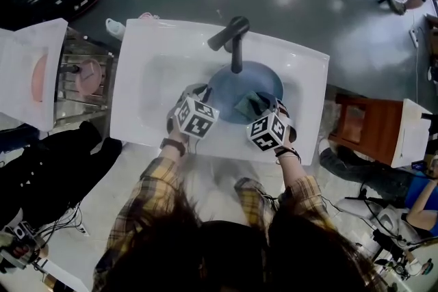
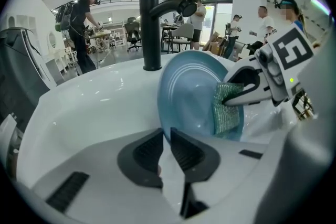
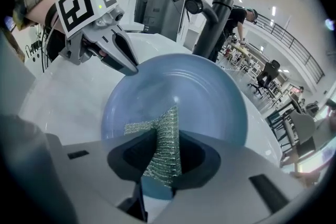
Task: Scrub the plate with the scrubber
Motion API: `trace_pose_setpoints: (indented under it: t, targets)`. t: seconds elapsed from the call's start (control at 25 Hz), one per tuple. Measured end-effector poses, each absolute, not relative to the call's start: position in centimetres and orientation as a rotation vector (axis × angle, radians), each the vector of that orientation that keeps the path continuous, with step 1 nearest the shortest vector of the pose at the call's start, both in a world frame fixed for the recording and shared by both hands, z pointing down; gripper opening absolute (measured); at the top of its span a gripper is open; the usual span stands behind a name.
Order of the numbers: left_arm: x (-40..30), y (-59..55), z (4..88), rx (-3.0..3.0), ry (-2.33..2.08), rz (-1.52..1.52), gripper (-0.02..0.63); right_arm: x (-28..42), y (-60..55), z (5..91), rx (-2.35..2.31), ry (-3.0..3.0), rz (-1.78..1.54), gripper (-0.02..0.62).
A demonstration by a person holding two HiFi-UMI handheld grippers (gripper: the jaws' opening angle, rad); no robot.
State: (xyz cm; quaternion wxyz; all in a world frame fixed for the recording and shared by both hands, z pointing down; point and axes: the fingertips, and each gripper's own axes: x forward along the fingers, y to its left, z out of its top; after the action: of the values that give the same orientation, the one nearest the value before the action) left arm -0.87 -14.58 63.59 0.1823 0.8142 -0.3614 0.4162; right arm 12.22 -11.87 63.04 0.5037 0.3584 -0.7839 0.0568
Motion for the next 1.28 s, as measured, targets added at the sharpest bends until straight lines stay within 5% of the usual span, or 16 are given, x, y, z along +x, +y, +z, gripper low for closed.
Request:
trace_pose_setpoints:
  t: [0.6, 1.28]
  targets:
    - [-0.8, -14.6, 63.6, 2.302, -1.013, 1.195, 0.043, 17.6, -15.8, 58.5, 1.115, -1.836, 0.063, 0.117]
    - [-0.5, -14.2, 63.6, 2.273, -1.036, 1.198, 0.044, 10.0, -17.4, 59.1, 1.093, -1.969, 0.085, 0.117]
